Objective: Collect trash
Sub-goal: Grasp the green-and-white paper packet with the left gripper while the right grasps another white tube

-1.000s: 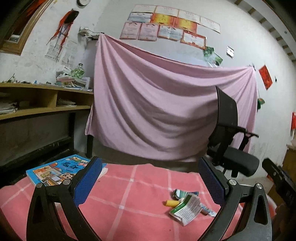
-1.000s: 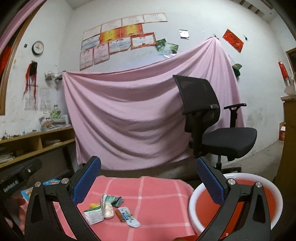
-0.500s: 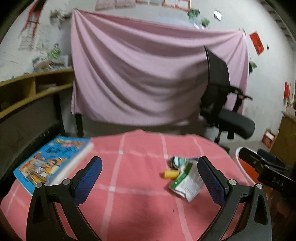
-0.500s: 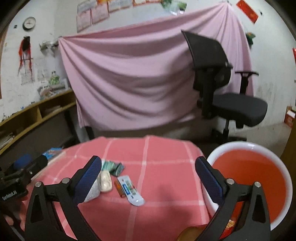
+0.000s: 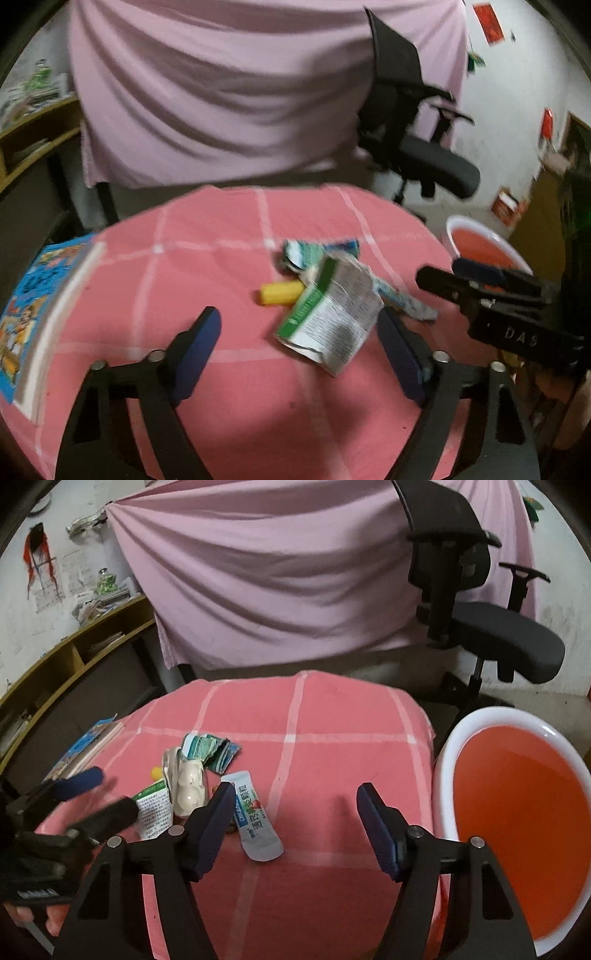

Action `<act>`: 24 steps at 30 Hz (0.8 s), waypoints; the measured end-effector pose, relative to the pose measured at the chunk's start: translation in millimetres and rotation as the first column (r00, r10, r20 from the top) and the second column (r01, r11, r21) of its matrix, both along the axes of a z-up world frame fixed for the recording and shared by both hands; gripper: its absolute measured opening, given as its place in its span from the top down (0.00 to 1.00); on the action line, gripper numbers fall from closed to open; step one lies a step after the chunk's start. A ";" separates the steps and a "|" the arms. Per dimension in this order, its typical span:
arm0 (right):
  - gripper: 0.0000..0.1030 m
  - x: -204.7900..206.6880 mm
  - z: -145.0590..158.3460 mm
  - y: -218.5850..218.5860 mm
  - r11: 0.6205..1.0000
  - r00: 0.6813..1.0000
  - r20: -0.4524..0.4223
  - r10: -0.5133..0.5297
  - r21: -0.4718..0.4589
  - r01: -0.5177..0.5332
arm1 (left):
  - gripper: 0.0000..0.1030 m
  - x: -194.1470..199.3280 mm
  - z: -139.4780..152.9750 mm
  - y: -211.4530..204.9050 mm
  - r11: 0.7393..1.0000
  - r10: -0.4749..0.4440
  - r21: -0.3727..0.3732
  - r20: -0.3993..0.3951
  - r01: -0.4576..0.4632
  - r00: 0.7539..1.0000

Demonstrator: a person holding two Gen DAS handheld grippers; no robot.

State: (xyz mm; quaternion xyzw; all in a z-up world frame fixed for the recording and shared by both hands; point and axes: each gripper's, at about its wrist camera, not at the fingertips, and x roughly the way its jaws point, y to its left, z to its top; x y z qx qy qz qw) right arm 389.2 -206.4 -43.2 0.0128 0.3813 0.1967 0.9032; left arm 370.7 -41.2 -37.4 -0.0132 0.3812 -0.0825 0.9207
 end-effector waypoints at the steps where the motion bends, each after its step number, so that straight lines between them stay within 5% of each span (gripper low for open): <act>1: 0.35 0.9 -0.6 -0.4 1.000 1.000 -0.007 0.002 0.004 -0.002 | 0.39 4.1 -3.2 -2.5 1.000 -0.007 0.009 -0.026 0.007 1.000; 3: 0.35 2.9 -2.6 -1.9 1.000 1.000 -0.027 -0.005 0.012 0.005 | 0.49 14.0 -11.6 -6.5 1.000 -0.008 0.017 -0.083 0.010 0.996; 11: 0.35 7.2 -5.0 0.7 1.000 0.998 -0.061 0.012 0.010 -0.012 | 0.67 14.6 -7.8 -12.2 0.999 -0.032 0.006 -0.070 0.032 0.997; 24: 0.56 12.0 -13.5 31.3 0.990 0.997 -0.069 0.043 -0.131 -0.052 | 0.70 -7.5 -0.1 0.5 0.999 0.025 -0.023 -0.080 -0.027 0.996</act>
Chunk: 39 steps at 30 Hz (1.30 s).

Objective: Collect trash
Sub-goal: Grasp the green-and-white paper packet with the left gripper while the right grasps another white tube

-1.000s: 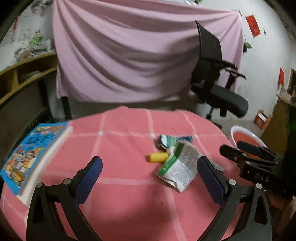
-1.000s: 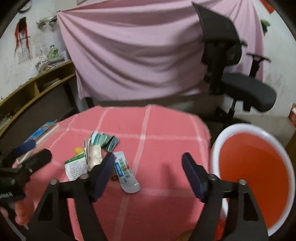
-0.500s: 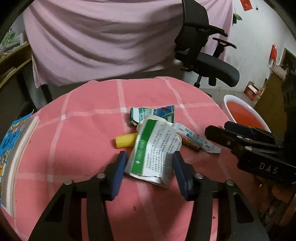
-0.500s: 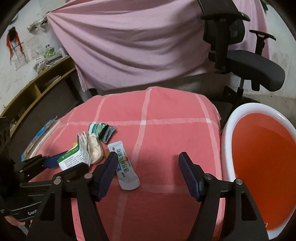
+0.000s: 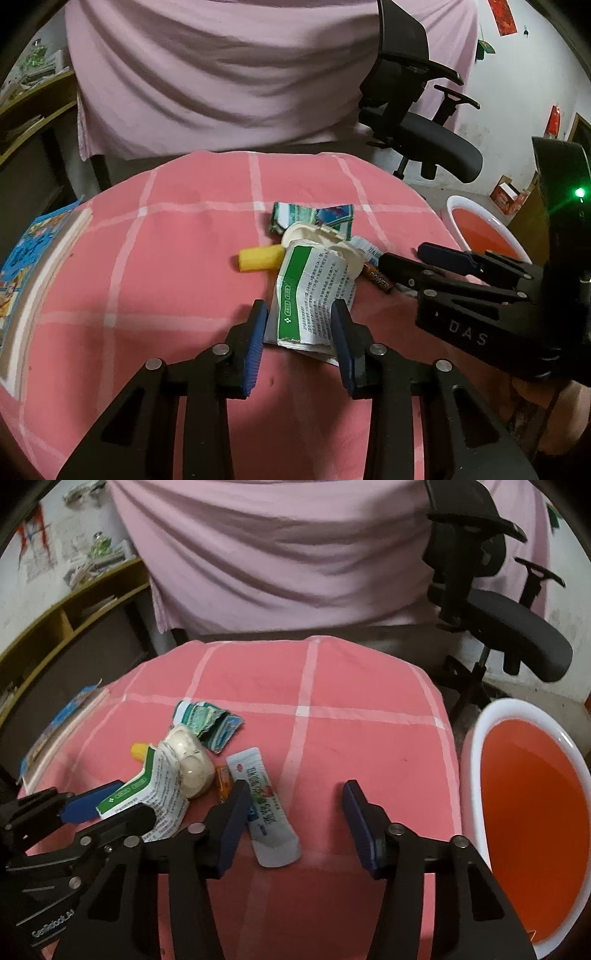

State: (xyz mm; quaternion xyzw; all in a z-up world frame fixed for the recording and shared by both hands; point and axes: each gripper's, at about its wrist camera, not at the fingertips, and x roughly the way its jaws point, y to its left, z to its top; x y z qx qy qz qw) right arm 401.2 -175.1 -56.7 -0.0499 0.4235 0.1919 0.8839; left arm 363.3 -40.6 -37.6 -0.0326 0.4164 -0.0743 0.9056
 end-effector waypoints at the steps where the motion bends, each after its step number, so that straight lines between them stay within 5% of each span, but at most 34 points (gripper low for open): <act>1: 0.57 -1.0 0.0 1.8 1.000 1.000 0.002 0.013 -0.004 -0.013 | 0.70 -2.5 0.6 1.4 1.000 0.000 0.004 0.001 0.000 1.000; 12: 0.64 -7.2 -2.1 10.9 0.997 0.997 -0.008 0.079 -0.010 -0.079 | 0.69 -20.4 5.2 35.2 0.997 0.032 -0.075 0.007 -0.032 0.999; 18: 0.67 -7.7 -1.8 10.8 0.997 0.997 -0.013 0.076 0.005 -0.076 | 0.50 -25.3 10.5 32.8 0.998 0.026 -0.061 0.031 -0.024 0.999; 33: 0.71 -7.2 -2.7 11.5 0.997 0.997 -0.018 0.071 -0.005 -0.071 | 0.50 -14.9 -4.5 10.3 0.997 -0.024 0.076 -0.011 0.025 1.000; 39: 0.75 -10.4 -3.5 16.2 0.996 0.997 0.002 0.072 -0.049 -0.072 | 0.57 -14.8 -6.9 8.8 0.997 -0.026 0.077 -0.006 0.026 1.000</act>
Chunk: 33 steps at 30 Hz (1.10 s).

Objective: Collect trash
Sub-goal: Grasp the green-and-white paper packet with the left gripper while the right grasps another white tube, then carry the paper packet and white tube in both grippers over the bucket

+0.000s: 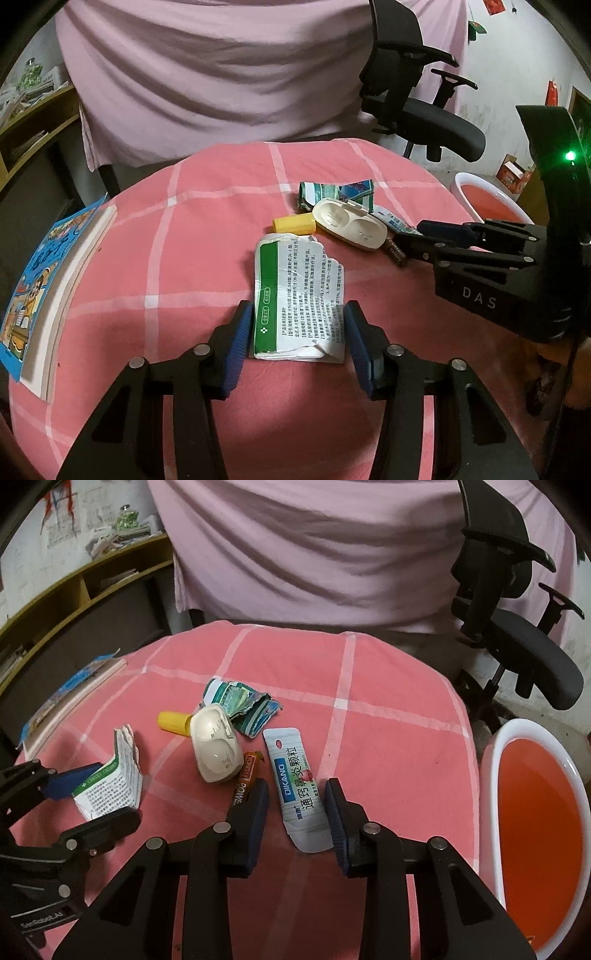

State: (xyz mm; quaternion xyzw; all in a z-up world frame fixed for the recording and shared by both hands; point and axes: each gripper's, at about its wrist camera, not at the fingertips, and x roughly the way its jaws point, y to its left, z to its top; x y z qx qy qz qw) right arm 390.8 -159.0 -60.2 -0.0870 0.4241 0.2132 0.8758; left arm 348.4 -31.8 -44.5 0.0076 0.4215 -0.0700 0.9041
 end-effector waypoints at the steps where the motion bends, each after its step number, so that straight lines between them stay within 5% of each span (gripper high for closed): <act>1: 0.81 -0.2 0.4 -0.9 1.000 1.000 0.002 -0.002 0.005 0.002 | 0.58 -0.6 0.6 -0.3 1.000 0.000 -0.001 0.003 0.000 1.000; 9: 0.82 -2.1 8.6 -19.2 0.995 0.998 0.035 -0.048 0.087 0.045 | 0.58 -8.1 9.4 10.7 0.996 0.081 -0.042 0.073 -0.079 0.994; 19: 0.82 14.2 8.6 -51.5 0.962 0.993 -0.037 -0.115 0.245 0.121 | 0.58 -19.1 23.4 19.4 0.986 0.159 -0.073 0.152 -0.149 0.976; 27: 0.81 19.1 15.2 -63.2 0.953 0.986 -0.017 -0.163 0.254 0.162 | 0.58 -18.3 23.6 13.3 0.987 0.155 -0.062 0.170 -0.146 0.973; 33: 0.81 11.4 27.1 -69.1 0.974 0.977 0.114 -0.183 0.158 0.164 | 0.58 -25.3 27.9 16.4 0.983 0.167 -0.107 0.215 -0.147 0.962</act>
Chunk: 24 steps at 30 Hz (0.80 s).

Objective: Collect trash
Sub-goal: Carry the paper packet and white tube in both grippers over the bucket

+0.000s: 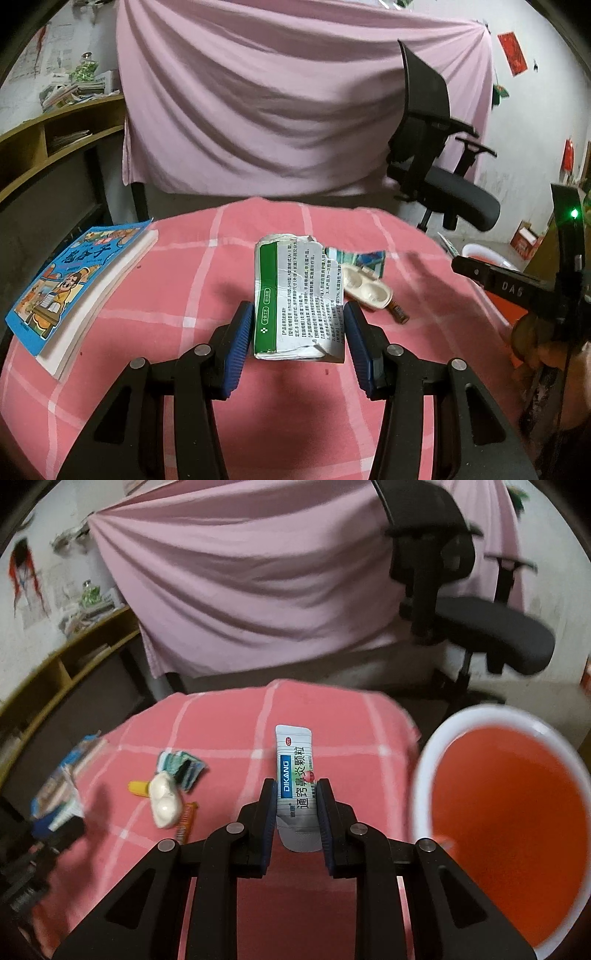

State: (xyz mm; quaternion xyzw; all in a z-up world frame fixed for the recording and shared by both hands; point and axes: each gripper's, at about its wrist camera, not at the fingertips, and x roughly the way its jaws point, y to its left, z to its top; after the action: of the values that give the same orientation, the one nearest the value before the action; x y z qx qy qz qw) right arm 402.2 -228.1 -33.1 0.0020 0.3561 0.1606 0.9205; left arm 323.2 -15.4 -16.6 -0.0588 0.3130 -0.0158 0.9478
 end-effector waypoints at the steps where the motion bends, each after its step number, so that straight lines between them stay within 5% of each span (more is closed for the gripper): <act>1: 0.81 -1.4 2.1 -2.7 1.000 1.000 0.019 -0.008 -0.013 0.008 | 0.58 -1.6 2.2 -1.2 1.000 -0.002 -0.006 0.017 0.002 1.000; 12: 0.81 -23.8 38.2 -46.7 0.999 0.968 0.247 -0.049 0.022 0.045 | 0.58 -10.6 17.6 -47.8 0.996 -0.081 -0.023 0.111 0.084 0.990; 18: 0.81 -31.5 43.5 -76.2 0.993 0.960 0.266 -0.091 0.094 0.068 | 0.58 -8.6 24.3 -70.7 0.994 -0.097 -0.040 0.135 0.103 0.986; 24: 0.81 -60.9 55.0 -100.0 0.993 0.918 0.381 -0.107 0.091 0.078 | 0.58 -11.3 44.5 -101.1 0.991 -0.112 -0.045 0.213 0.124 0.971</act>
State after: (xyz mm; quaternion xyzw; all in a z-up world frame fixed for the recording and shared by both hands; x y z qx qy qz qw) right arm 341.3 -328.1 21.9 0.0213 0.1617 0.1272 0.9784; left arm 311.9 -116.5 27.9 -0.0655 0.2137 -0.0872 0.9708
